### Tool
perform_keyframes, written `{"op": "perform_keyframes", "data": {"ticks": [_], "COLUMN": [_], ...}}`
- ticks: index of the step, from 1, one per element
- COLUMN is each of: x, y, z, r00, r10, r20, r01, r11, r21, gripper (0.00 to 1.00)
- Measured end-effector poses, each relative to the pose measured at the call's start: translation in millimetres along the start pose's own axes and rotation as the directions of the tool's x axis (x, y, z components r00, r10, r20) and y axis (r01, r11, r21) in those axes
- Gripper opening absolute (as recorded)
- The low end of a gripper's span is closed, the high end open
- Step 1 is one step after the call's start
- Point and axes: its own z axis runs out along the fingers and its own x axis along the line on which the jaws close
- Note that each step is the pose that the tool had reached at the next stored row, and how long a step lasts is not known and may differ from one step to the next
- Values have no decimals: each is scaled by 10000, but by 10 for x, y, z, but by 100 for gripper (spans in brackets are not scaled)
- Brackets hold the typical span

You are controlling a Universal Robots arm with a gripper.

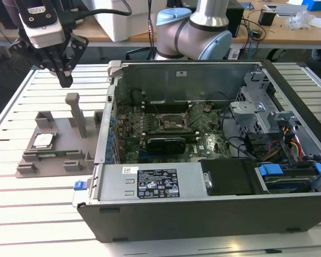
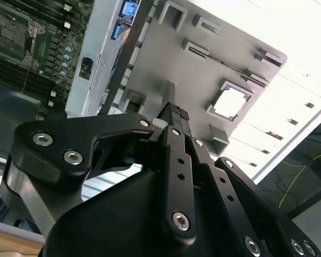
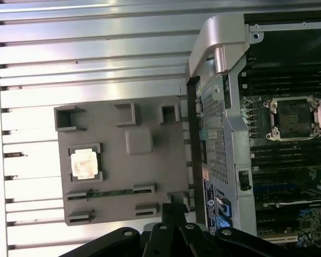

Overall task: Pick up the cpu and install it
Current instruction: 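Reach for the cpu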

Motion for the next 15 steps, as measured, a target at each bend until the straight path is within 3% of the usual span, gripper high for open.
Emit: {"op": "perform_keyframes", "data": {"ticks": [10, 15], "x": [231, 307], "y": [-17, -23], "z": [-6, -9], "r00": [10000, 10000], "r10": [0, 0], "r20": [0, 0], "r01": [0, 0], "r11": [10000, 10000], "r21": [0, 0], "gripper": [11, 11]}}
